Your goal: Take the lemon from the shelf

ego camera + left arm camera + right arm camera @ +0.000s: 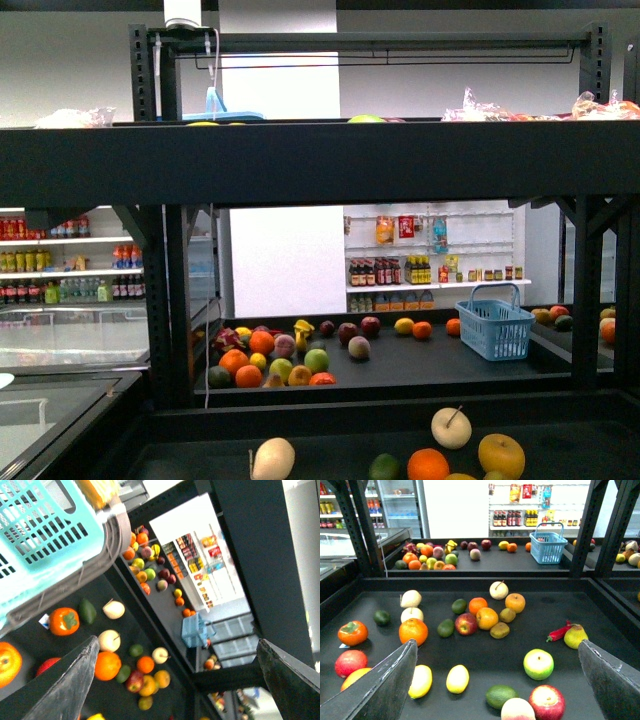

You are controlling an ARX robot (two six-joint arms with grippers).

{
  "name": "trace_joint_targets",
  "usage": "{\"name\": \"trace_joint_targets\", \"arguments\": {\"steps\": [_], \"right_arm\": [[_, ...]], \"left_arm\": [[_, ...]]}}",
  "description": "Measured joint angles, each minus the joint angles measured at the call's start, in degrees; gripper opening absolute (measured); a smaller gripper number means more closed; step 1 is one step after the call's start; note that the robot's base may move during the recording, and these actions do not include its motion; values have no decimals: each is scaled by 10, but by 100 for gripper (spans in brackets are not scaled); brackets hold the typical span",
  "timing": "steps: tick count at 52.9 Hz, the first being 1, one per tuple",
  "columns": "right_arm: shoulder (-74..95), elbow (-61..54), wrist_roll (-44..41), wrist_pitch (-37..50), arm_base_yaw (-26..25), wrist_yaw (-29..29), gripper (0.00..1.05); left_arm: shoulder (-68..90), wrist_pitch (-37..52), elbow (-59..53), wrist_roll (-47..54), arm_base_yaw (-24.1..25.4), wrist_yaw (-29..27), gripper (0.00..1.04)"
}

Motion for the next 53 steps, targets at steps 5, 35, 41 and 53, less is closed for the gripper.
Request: {"name": "trace_joint_targets", "arguments": {"steps": [5, 35, 41, 53], "right_arm": [[0, 0, 0, 0, 0, 0, 97], [0, 0, 0, 0, 0, 0, 97], [0, 0, 0, 0, 0, 0, 97], [0, 0, 0, 0, 0, 0, 97]], "left_arm": [[106, 1, 78, -67, 20, -12, 97], [447, -170, 447, -114, 19, -85, 97], [475, -193, 487, -101, 18, -93, 97], [500, -229, 511, -83, 20, -113, 97]]}}
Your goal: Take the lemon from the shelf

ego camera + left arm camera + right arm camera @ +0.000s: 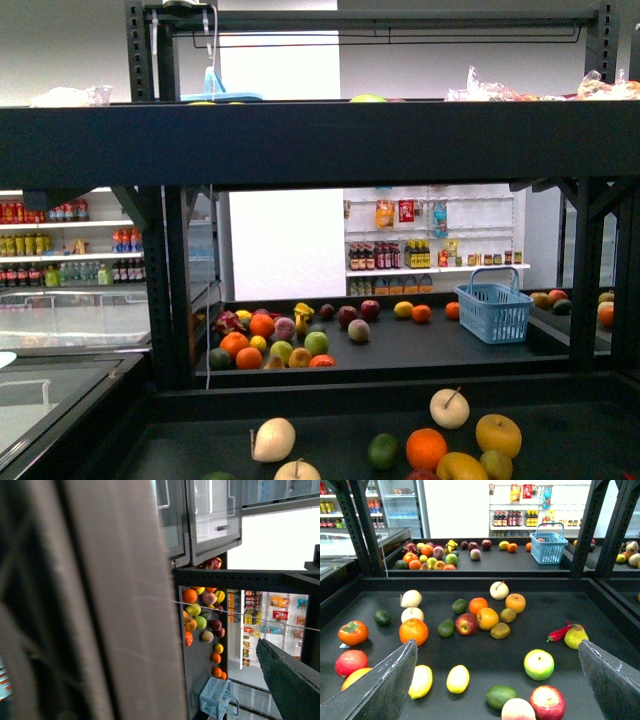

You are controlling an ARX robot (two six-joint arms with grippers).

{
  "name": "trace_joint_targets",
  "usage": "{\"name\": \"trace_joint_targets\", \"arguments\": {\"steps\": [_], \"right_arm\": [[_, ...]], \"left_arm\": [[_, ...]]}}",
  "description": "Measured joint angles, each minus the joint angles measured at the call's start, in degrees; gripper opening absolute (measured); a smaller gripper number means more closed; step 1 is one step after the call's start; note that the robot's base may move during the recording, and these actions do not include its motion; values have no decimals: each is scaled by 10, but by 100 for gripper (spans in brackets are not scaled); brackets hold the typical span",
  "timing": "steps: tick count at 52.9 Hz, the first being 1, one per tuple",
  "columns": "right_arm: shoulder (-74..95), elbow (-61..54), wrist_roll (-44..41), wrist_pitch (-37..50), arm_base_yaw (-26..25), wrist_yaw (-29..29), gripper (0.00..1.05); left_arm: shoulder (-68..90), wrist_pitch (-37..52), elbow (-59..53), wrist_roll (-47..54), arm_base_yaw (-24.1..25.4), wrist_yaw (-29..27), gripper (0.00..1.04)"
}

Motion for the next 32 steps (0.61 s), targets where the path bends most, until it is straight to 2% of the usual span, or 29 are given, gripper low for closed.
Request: {"name": "trace_joint_targets", "arguments": {"steps": [3, 12, 14, 17, 21, 28, 32], "right_arm": [[0, 0, 0, 0, 0, 0, 97], [0, 0, 0, 0, 0, 0, 97], [0, 0, 0, 0, 0, 0, 97], [0, 0, 0, 0, 0, 0, 97], [0, 0, 0, 0, 0, 0, 97], [0, 0, 0, 0, 0, 0, 97], [0, 0, 0, 0, 0, 0, 97]], "left_arm": [[0, -4, 0, 6, 0, -5, 92], [-1, -31, 0, 24, -1, -23, 62], [-2, -37, 1, 28, -1, -30, 51], [-5, -46, 2, 32, -1, -36, 41], [-8, -57, 2, 23, -1, -39, 30], [-15, -75, 2, 29, -1, -59, 16], [-19, -83, 2, 42, -1, -65, 16]]}}
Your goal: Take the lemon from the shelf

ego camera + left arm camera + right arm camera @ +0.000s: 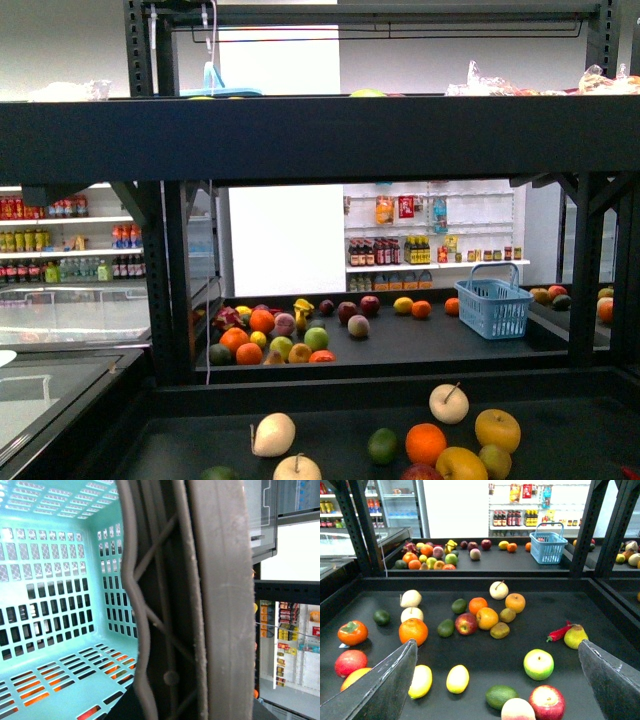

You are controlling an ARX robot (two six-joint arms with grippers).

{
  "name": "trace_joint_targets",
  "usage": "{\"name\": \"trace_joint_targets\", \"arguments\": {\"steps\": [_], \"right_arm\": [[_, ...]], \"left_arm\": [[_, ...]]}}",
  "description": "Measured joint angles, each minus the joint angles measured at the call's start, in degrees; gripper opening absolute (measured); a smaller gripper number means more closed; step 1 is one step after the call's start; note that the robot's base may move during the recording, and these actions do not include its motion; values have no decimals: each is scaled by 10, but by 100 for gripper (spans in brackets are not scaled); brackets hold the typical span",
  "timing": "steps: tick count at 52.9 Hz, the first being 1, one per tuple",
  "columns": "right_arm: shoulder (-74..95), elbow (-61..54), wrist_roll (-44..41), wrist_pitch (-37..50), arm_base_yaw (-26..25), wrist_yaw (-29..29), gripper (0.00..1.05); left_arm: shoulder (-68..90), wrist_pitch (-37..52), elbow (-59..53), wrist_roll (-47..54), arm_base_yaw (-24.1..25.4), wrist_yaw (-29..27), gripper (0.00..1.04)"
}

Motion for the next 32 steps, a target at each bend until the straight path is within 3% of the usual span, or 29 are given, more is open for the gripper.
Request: {"name": "trace_joint_targets", "arguments": {"steps": [13, 32], "right_arm": [[0, 0, 0, 0, 0, 0, 97], [0, 0, 0, 0, 0, 0, 97]], "left_arm": [[-66, -5, -3, 109, -46, 7, 16], [-143, 1, -82, 297, -161, 153, 16]]}}
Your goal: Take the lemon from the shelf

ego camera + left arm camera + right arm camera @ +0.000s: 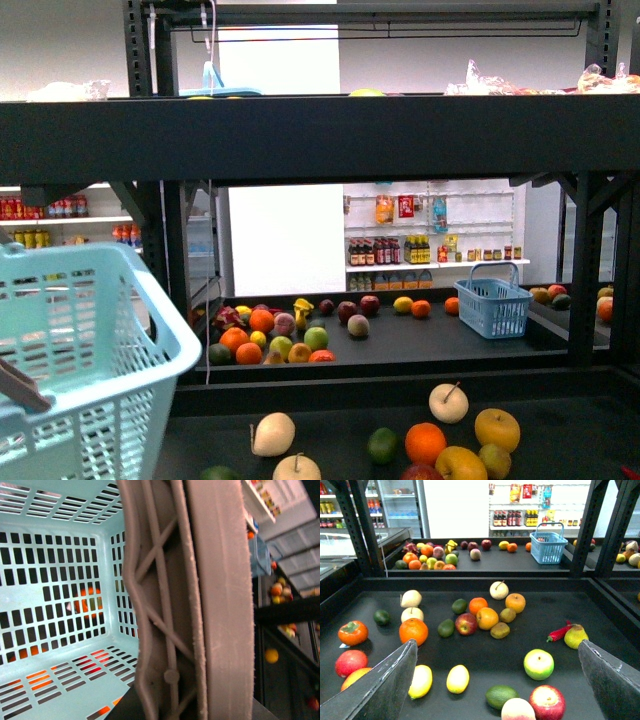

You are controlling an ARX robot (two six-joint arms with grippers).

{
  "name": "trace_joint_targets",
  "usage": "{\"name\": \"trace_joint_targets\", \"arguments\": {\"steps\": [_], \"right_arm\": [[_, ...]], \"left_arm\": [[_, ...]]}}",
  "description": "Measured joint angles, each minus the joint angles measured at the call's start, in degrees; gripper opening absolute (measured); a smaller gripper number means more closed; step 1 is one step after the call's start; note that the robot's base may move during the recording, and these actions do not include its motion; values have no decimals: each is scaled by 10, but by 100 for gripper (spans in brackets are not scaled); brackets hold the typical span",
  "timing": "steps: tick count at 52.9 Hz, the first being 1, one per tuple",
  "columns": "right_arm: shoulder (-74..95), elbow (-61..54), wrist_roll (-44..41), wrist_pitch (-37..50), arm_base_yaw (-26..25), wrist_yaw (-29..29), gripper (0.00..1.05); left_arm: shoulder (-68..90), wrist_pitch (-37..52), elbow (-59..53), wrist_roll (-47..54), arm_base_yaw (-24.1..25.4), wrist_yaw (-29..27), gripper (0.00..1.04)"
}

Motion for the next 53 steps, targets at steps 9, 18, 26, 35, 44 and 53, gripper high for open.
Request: {"name": "trace_joint_targets", "arguments": {"steps": [9, 18, 26, 35, 44, 53], "right_arm": [[0, 0, 0, 0, 0, 0, 97], [0, 0, 0, 0, 0, 0, 97], [0, 0, 0, 0, 0, 0, 97], [0, 0, 0, 0, 0, 0, 97], [0, 0, 0, 0, 0, 0, 97], [63, 33, 45, -73, 39, 131, 97]], "left_arm": [[1, -6, -24, 58, -43, 21, 16], [15, -12, -12, 150, -93, 23, 16], [42, -18, 2, 188, -135, 27, 16], [68, -18, 11, 203, -173, 38, 16], [82, -19, 17, 225, -198, 40, 16], [90, -20, 21, 242, -207, 27, 16]]}}
